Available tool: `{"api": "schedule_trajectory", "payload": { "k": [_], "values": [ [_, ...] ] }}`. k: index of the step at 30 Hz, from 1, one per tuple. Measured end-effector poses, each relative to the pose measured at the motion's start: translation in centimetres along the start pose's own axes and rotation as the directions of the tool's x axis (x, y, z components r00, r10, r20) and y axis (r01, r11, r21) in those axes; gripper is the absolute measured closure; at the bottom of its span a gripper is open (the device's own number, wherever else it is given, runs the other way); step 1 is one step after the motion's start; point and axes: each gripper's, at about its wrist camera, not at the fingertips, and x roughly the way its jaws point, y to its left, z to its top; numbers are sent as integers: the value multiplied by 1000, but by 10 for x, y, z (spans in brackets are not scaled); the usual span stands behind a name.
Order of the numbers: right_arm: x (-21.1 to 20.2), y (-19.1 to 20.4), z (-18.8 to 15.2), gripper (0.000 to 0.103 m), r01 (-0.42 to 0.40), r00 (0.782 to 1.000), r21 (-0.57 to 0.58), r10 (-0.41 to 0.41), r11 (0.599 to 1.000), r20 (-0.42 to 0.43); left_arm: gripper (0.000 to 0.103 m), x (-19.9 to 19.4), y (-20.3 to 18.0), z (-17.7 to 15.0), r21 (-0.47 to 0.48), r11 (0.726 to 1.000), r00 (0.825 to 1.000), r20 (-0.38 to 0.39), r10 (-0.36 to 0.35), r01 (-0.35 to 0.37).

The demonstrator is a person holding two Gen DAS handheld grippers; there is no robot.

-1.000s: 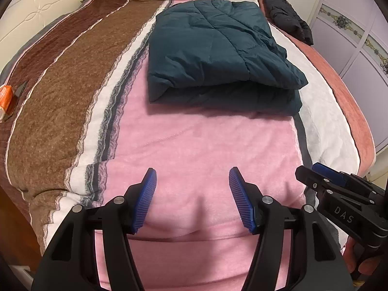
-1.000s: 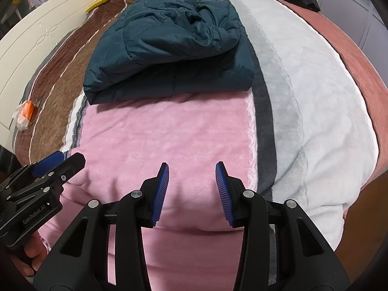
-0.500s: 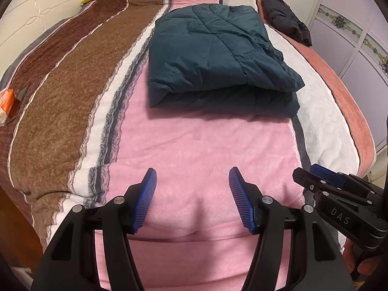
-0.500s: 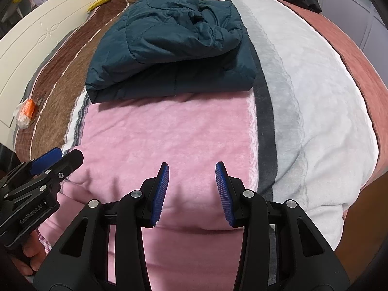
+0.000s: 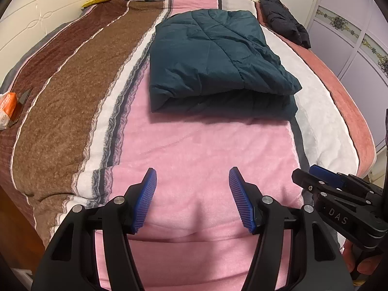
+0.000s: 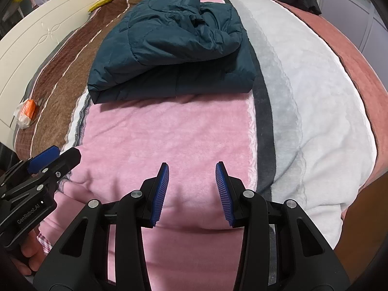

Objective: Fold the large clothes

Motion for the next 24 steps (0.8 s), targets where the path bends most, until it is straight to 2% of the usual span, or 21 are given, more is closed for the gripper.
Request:
{"api": "schedule_trajectory", "payload": {
  "k": [24],
  "values": [
    [-3,3,-3,62,3,1000,-7,-3,1000,6,43,-7,0,-3,-10,1000,1000,12,18,-18]
  ]
}}
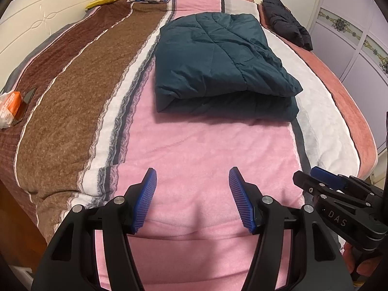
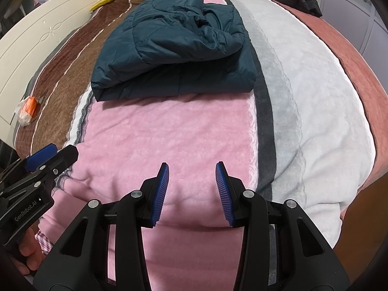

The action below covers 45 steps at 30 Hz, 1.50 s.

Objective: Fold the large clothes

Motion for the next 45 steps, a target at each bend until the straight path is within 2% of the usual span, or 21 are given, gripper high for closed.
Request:
{"api": "schedule_trajectory", "payload": {
  "k": [29,45],
  "values": [
    [-3,2,-2,62,5,1000,-12,-5,1000,6,43,-7,-1,-1,9,1000,1000,10,-4,4],
    [-12,6,2,62,36,998,-69,-32,997,56,44,-5,3,-1,6,1000,1000,-2,-9,9]
  ]
}}
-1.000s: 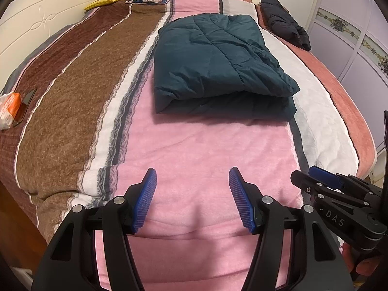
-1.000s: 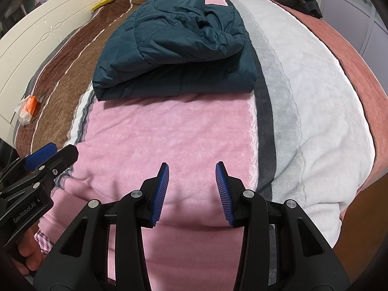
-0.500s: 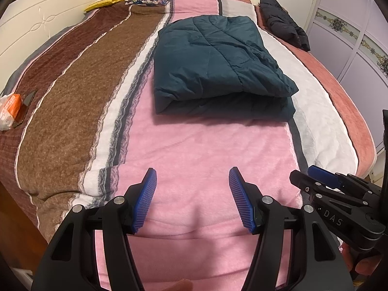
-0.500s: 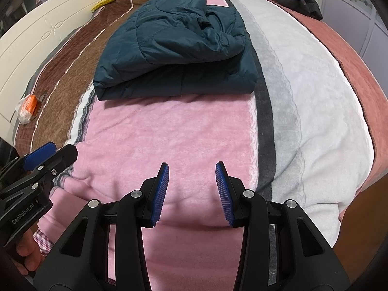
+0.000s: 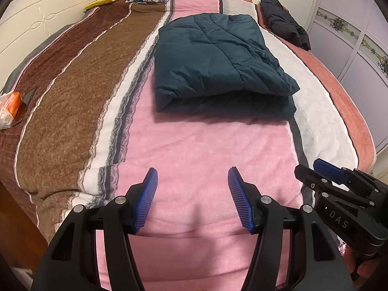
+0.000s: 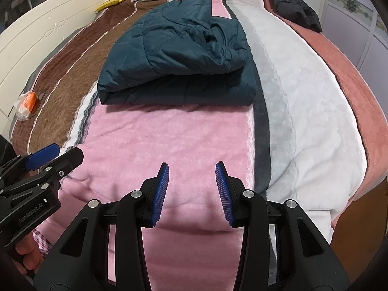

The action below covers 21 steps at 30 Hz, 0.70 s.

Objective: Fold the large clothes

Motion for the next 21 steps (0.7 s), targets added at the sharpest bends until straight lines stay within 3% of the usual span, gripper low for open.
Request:
{"api": "schedule_trajectory", "payload": {
  "k": [21],
  "values": [
    [2,4,-1,62,3,1000,-16,-3,1000,-10,48,4,4,0,-13,1000,1000,-16,7,-7]
  ]
}}
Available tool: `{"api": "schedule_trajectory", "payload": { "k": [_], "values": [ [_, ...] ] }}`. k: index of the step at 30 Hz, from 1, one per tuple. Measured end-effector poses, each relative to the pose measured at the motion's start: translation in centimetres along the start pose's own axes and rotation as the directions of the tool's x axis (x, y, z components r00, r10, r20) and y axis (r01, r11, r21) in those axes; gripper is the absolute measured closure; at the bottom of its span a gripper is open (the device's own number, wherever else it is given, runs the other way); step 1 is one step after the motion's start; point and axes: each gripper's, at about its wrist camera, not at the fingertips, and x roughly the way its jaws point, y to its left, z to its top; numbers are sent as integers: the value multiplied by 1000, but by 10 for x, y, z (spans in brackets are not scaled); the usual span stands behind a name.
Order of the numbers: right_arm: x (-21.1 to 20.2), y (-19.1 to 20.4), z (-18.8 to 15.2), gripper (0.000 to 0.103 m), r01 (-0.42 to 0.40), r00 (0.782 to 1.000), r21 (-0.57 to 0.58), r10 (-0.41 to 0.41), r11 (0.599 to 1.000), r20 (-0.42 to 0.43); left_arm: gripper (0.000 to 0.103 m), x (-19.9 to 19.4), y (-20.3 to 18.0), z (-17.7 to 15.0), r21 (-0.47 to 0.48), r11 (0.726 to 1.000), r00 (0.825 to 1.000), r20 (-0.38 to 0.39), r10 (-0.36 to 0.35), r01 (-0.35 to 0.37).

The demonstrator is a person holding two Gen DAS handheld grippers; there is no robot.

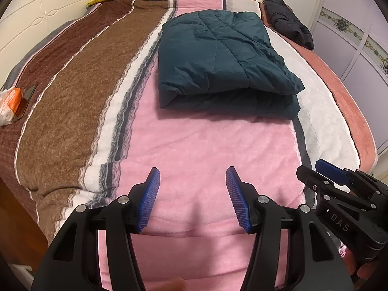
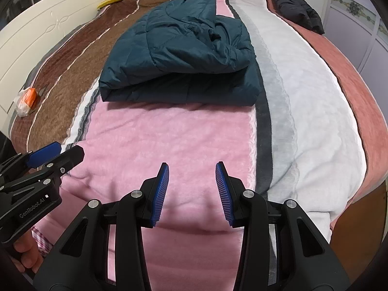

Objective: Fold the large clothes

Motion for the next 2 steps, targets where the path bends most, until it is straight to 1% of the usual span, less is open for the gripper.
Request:
{"api": "schedule_trajectory", "payload": {
  "k": [2],
  "values": [
    [1,-1,0,62,-1,1000,0,1,1000,-3,48,0,0,0,3,1000,1000,-1,-1,1]
  ]
}}
